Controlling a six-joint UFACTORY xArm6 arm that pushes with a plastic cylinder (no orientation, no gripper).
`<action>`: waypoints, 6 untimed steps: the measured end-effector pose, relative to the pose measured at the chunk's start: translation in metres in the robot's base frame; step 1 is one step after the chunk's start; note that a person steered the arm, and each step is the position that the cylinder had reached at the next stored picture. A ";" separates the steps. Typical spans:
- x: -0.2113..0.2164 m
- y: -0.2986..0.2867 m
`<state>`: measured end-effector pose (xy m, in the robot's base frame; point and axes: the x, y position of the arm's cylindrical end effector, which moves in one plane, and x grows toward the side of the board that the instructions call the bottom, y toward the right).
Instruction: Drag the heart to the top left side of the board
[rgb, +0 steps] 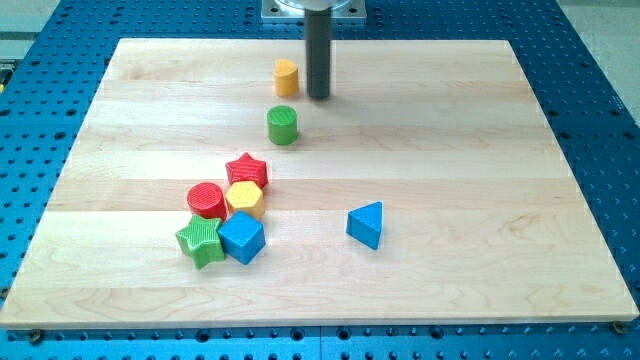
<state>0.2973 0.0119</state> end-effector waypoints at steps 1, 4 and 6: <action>-0.011 -0.068; 0.001 -0.180; -0.038 -0.201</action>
